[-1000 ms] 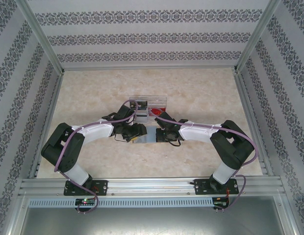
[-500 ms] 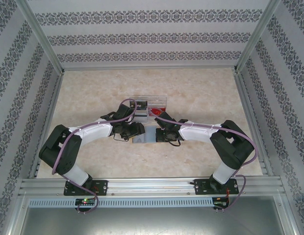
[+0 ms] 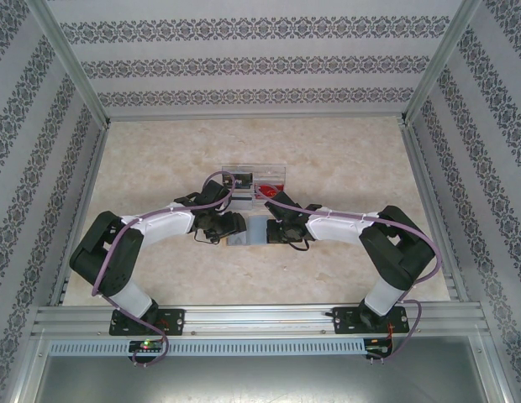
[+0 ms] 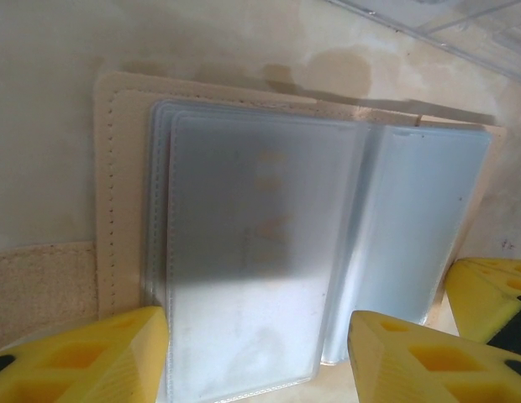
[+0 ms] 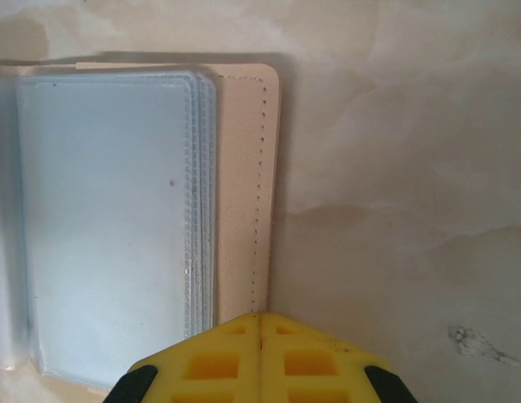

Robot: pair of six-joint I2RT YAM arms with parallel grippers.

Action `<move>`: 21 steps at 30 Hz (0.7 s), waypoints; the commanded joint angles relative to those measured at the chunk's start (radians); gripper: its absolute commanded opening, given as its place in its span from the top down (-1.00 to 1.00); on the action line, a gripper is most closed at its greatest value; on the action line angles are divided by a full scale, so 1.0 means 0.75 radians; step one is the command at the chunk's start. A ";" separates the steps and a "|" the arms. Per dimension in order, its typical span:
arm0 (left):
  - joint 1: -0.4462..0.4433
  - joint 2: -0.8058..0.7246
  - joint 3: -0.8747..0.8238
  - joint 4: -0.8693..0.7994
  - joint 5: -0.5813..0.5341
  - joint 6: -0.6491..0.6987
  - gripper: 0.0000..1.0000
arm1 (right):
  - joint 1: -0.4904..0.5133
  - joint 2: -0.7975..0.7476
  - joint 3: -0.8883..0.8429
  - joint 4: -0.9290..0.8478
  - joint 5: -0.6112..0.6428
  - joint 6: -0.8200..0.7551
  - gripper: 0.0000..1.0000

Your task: Take the credit cards out of the card holder

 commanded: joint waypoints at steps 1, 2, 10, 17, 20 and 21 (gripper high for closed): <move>-0.013 0.028 0.029 -0.046 -0.005 0.030 -0.20 | 0.016 0.057 0.005 -0.002 -0.030 0.014 1.00; -0.013 0.033 0.028 -0.039 0.005 0.031 -0.19 | 0.016 0.057 0.005 -0.001 -0.030 0.013 1.00; -0.017 0.040 0.019 0.086 0.121 0.025 -0.21 | 0.018 0.061 0.008 -0.004 -0.032 0.011 1.00; -0.017 0.015 0.026 0.103 0.132 0.033 -0.34 | 0.015 0.065 0.012 -0.006 -0.032 0.011 1.00; -0.018 0.018 0.022 0.107 0.136 0.033 -0.35 | 0.016 0.067 0.013 -0.007 -0.034 0.011 1.00; -0.017 0.022 0.021 0.110 0.143 0.033 -0.36 | 0.016 0.067 0.013 -0.006 -0.034 0.012 1.00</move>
